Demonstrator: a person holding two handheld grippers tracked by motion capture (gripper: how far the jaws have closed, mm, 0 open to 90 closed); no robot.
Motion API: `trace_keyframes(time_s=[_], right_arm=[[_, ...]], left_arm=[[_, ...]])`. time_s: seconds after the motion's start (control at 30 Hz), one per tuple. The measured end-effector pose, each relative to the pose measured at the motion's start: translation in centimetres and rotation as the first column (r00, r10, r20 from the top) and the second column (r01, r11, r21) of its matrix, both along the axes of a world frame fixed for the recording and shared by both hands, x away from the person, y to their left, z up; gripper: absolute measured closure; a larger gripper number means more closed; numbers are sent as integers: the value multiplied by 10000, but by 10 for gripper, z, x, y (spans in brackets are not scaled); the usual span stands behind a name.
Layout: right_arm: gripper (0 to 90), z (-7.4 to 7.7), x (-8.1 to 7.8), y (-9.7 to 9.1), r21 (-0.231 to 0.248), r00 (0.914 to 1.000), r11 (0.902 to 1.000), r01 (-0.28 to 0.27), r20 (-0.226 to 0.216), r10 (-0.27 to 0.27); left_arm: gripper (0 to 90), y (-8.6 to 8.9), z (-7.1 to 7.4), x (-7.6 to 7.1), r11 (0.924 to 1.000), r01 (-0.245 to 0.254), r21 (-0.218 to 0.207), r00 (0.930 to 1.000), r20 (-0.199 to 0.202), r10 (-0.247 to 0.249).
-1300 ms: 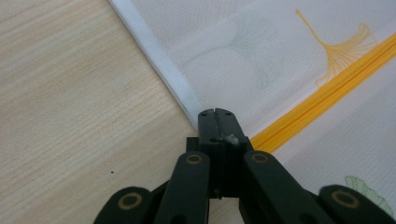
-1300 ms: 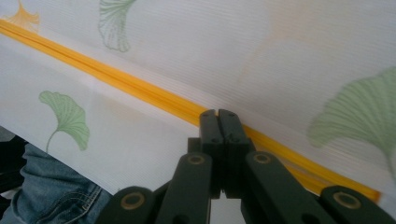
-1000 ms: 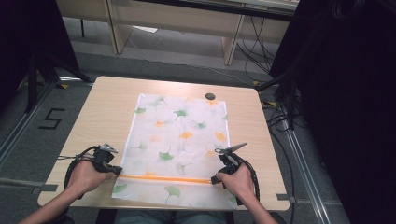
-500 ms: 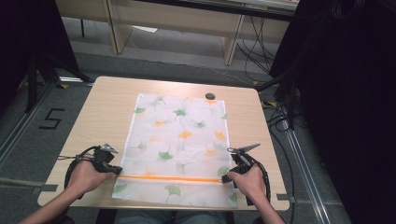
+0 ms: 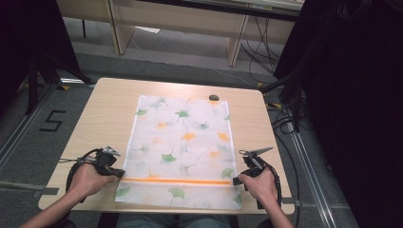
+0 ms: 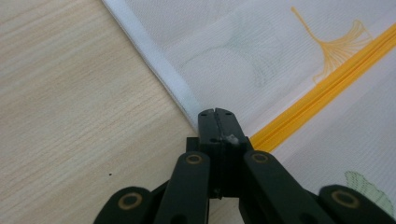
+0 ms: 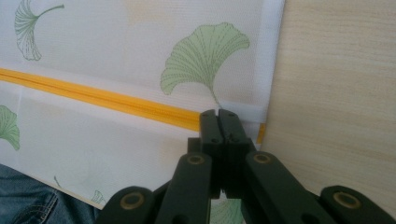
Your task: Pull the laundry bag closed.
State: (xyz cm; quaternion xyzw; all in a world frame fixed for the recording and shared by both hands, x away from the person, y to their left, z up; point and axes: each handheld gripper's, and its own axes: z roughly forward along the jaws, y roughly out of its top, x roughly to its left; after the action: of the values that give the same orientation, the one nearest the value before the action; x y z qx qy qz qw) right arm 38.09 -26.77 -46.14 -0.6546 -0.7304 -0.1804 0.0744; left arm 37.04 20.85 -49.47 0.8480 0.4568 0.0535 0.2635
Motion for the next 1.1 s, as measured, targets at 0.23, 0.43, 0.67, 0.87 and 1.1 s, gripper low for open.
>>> trace_keyframes(time_s=[0.23, 0.43, 0.67, 0.87, 1.1], right_arm=[[900, 1, -2, -2, 240, 9999, 9997, -31, 134, 28], [807, 5, -4, -13, 157, 9892, 9998, 121, 1455, -142], [725, 7, -5, -22, -76, 9785, 9992, 394, 2027, -371], [672, 8, -5, -26, -129, 9662, 9982, 578, 2524, -527], [614, 9, -3, -34, -19, 9568, 9961, 877, 2783, -837]], left_arm=[[900, 1, -1, 0, 9999, -28, -166, 10000, 30, 29], [900, 3, -1, 0, 9996, -28, -275, 10000, 72, 30], [864, 5, 8, -4, 9950, -320, -950, 9968, 701, 388], [796, 14, 14, -5, 9895, -660, -1286, 9903, 1131, 808], [666, 23, 17, -1, 9862, -1066, -1268, 9801, 1538, 1257]])
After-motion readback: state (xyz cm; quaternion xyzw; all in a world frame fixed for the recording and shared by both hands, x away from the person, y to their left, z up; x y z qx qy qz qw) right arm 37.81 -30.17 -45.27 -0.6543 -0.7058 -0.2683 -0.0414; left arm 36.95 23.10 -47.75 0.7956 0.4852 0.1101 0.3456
